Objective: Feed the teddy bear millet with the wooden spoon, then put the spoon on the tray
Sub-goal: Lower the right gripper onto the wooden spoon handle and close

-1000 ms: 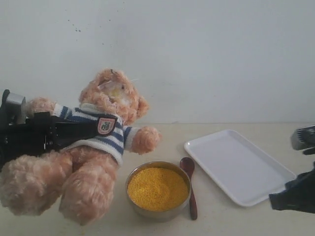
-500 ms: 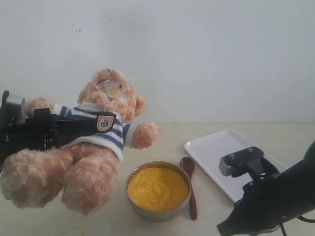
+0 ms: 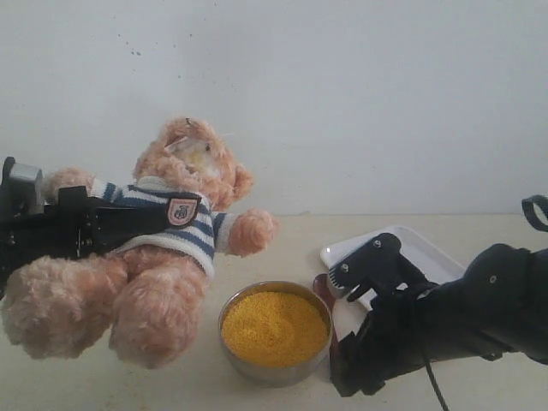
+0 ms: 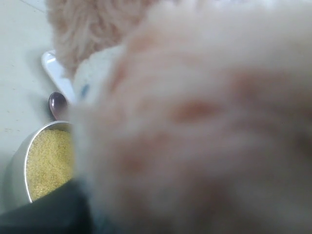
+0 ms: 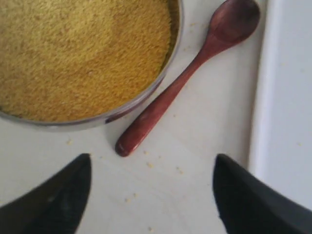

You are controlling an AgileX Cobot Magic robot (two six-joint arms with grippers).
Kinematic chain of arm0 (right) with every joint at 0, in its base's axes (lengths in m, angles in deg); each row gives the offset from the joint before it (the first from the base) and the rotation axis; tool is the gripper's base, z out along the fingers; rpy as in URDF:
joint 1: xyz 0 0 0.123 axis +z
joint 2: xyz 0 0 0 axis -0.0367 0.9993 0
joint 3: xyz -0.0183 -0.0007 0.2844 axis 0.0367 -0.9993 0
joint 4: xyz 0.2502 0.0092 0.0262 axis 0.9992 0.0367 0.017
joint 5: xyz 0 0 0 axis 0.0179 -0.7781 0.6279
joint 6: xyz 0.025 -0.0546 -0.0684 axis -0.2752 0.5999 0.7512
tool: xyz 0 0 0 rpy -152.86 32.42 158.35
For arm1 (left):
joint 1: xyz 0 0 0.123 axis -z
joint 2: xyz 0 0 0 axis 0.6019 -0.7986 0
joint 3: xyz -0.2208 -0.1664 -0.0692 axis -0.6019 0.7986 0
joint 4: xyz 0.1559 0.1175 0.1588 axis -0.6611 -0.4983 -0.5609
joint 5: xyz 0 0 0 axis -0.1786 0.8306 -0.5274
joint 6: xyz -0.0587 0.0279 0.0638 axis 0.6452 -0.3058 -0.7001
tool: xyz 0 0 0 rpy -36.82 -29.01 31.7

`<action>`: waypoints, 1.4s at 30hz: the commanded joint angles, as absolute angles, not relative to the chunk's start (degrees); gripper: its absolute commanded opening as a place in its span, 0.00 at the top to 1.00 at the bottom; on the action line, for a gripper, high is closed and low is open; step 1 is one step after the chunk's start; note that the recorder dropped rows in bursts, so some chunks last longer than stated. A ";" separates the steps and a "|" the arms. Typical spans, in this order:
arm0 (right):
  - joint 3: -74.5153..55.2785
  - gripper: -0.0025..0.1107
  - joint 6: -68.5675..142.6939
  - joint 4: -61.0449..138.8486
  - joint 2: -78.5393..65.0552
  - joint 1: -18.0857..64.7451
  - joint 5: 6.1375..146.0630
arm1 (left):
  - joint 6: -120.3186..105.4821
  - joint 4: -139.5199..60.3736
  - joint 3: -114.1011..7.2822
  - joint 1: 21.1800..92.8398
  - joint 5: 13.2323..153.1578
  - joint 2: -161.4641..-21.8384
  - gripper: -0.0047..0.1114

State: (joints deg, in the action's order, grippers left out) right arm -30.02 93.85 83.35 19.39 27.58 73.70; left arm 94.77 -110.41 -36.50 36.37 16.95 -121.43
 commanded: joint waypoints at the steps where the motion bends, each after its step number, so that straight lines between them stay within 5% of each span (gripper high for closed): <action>1: -29.80 0.28 86.92 83.57 19.39 27.74 76.67 | 94.68 -108.82 -36.37 36.87 16.19 -121.19 0.93; 7: -29.80 0.39 86.28 83.57 19.39 27.74 76.10 | 94.68 -109.17 -36.37 36.87 16.19 -121.19 0.93; 38: -26.38 0.40 79.85 83.33 34.14 30.45 85.73 | 94.70 -109.16 -36.37 36.87 15.57 -121.19 0.93; 42: -26.38 0.57 79.85 83.33 34.14 30.45 85.97 | 94.70 -109.16 -36.37 36.87 15.57 -121.19 0.93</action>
